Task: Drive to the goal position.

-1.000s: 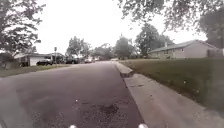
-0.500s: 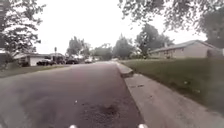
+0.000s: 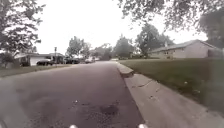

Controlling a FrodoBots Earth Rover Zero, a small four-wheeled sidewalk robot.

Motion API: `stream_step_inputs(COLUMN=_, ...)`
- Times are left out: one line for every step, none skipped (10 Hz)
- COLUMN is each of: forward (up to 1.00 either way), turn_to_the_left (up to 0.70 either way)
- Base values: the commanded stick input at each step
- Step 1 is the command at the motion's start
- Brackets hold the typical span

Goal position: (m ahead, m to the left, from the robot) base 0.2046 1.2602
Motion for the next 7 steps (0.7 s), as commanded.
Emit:
stream_step_inputs(forward=0.06, turn_to_the_left=0.0)
stream_step_inputs(forward=0.07, turn_to_the_left=0.0)
stream_step_inputs(forward=0.07, turn_to_the_left=0.0)
stream_step_inputs(forward=0.07, turn_to_the_left=0.0)
stream_step_inputs(forward=0.07, turn_to_the_left=0.0)
stream_step_inputs(forward=0.07, turn_to_the_left=0.0)
stream_step_inputs(forward=0.07, turn_to_the_left=0.0)
